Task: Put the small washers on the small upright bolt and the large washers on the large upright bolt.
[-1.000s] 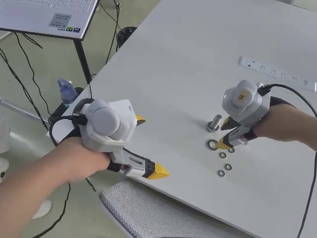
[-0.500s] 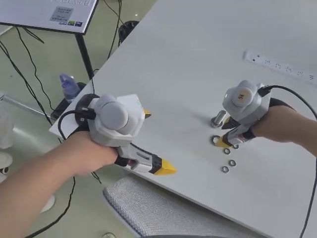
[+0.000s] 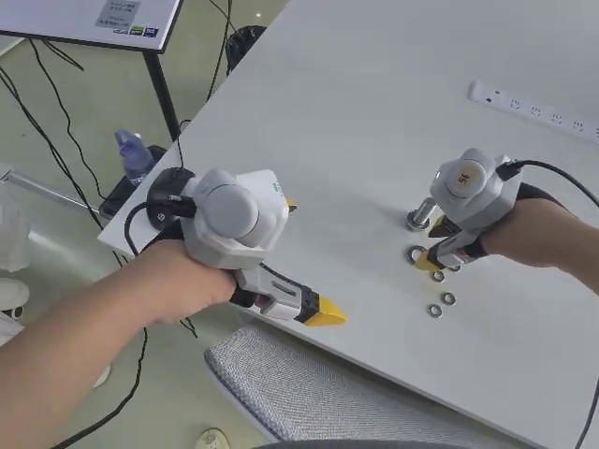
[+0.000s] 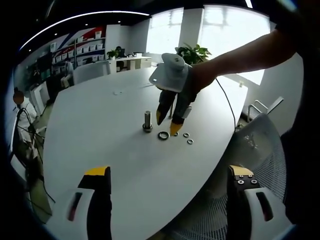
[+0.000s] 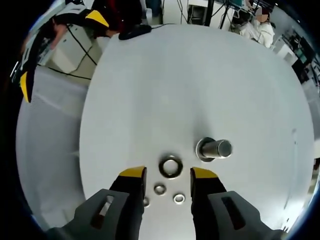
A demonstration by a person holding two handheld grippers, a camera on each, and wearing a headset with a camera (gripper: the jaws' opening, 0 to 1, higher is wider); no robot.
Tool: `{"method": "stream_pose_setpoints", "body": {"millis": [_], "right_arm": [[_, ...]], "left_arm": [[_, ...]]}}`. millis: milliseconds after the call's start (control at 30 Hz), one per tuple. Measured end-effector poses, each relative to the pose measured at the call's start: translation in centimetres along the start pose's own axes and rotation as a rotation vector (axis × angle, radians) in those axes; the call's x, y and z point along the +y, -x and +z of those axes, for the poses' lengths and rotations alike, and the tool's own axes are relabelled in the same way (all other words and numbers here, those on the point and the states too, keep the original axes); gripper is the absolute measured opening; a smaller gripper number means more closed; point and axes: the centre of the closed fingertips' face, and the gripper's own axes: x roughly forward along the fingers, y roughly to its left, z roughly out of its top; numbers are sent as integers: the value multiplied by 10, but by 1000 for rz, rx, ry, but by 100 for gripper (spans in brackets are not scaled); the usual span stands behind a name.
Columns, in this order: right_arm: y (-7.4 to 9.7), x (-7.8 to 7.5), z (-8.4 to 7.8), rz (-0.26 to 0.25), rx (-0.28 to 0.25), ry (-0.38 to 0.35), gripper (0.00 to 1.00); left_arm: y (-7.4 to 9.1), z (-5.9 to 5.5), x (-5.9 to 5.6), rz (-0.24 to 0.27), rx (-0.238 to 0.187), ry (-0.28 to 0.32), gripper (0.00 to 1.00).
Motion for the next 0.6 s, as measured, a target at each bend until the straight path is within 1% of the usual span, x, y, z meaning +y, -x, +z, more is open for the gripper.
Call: {"method": "stream_pose_setpoints", "body": {"millis": [267,333,400,600], "right_arm": [[-7,3,-3,-7,11,13,36],[-9,3,-3,-9,11,11,36],[-11,4,-3,-9,16,6,36],[-11,2,-3,-19,18,12,35]], "left_arm": [[-1,1,-5,-7,-9,14,96],[-1,1,-5,-6,-8,9,96],[-1,0,-5,-3,-3,3,96],[-1,2,-4,-8,-9,9,96]]}}
